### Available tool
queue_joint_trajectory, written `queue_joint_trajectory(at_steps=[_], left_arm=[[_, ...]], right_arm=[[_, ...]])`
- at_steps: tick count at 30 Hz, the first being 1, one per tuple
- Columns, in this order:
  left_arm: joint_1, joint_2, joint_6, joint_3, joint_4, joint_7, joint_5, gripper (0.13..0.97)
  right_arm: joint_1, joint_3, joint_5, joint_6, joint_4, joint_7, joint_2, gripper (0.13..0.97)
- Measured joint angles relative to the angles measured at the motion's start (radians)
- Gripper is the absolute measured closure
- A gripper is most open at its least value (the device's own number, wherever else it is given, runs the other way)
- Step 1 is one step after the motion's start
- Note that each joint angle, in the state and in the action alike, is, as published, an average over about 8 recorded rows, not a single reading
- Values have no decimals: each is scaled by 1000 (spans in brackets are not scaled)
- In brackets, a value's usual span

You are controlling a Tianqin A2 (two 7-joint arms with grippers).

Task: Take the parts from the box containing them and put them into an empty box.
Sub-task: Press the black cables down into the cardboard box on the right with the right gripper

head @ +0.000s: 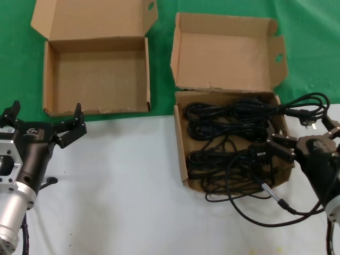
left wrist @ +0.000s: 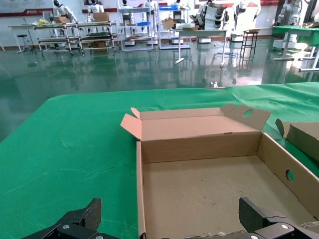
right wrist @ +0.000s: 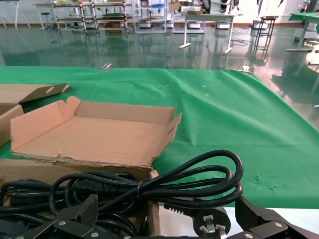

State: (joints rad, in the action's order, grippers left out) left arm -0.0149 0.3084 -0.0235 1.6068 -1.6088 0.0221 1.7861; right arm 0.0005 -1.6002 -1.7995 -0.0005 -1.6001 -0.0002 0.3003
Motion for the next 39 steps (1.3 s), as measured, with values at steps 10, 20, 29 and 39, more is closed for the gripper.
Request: queue_joint_trajectory(at_steps=[10,20,29,39], left_arm=[[0,0,0,0,0,0,0,132],[0,0,0,0,0,0,0,148],[0,0,0,0,0,0,0,215],[0,0,0,0,0,0,0,368]], right_arm=[[0,0,0,0,0,0,0,129],[0,0,0,0,0,0,0,129],[-7,-59,-65,45,-26,17,71,129],[-51,-176,-237,123,-201,33,369,129]])
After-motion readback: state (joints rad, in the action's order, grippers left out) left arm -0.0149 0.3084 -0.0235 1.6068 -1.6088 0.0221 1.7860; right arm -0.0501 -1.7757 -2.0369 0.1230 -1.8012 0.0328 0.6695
